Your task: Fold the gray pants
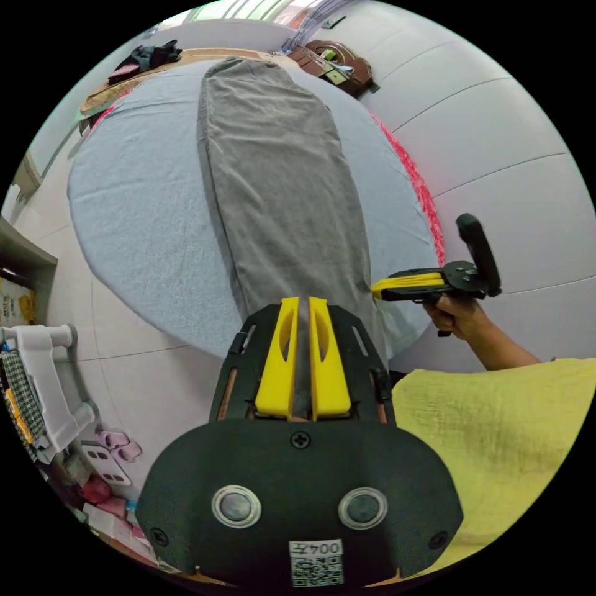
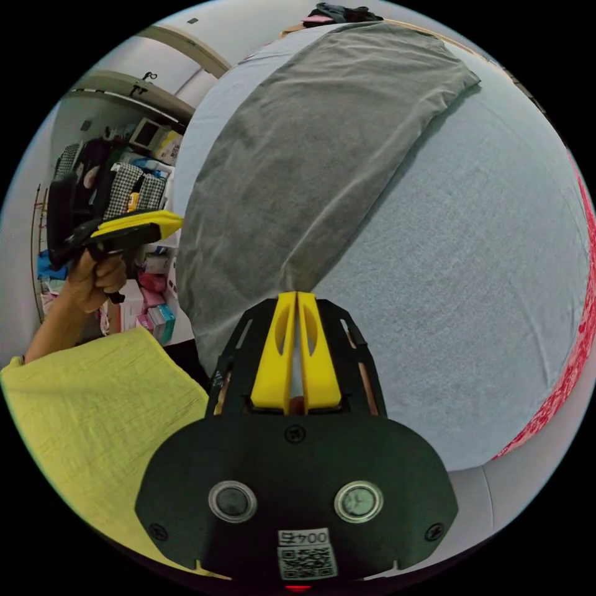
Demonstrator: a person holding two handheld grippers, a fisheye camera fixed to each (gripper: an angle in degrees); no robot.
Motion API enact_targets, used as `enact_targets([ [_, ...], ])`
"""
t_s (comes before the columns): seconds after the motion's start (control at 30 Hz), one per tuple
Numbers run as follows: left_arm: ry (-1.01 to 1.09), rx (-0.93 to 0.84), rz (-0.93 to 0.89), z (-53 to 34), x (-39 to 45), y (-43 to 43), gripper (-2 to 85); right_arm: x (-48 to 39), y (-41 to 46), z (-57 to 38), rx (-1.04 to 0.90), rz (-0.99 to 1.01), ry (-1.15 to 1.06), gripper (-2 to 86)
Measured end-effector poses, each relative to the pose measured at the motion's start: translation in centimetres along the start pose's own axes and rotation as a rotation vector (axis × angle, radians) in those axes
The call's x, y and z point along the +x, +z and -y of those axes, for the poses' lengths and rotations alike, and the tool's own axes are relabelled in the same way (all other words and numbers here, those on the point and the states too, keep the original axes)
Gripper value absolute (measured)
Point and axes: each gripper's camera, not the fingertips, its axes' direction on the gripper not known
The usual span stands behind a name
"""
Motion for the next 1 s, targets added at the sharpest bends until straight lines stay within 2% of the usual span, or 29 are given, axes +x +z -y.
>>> enact_targets([
  [0.13,-0.011,0.038,-0.137,-5.2,-5.9,-3.5,8.9,2.0,-2.2,-3.2,0.035,0.064,0.043,1.4],
  [0.2,-0.021,0.039,-0.252,-8.9,-10.1,-4.5,11.2,3.0,-3.3,-4.9,0.052,0.111,0.061,5.4],
  [0.33,-0.037,0.052,-0.361,-14.1,-15.2,-5.0,13.3,6.3,-6.1,-10.1,0.123,0.394,0.151,13.7],
  [0.47,-0.032,0.045,-0.436,-18.0,-19.0,-3.5,16.9,8.3,-7.7,-16.6,0.172,0.560,0.224,14.3],
  [0.67,0.019,-0.005,-0.520,-19.5,-21.8,-0.9,19.4,9.4,-10.7,-25.2,0.221,0.635,0.297,13.6],
  [0.83,0.064,-0.074,-0.626,-19.8,-22.9,0.9,17.0,9.7,-13.1,-30.6,0.228,0.631,0.320,15.0],
  [0.93,0.042,-0.059,-0.683,-20.0,-24.1,0.7,11.9,10.0,-13.8,-33.7,0.226,0.658,0.332,17.1],
  [1.0,-0.002,-0.098,-0.653,-20.5,-25.5,0.0,6.4,10.2,-13.8,-35.6,0.220,0.687,0.338,17.9],
])
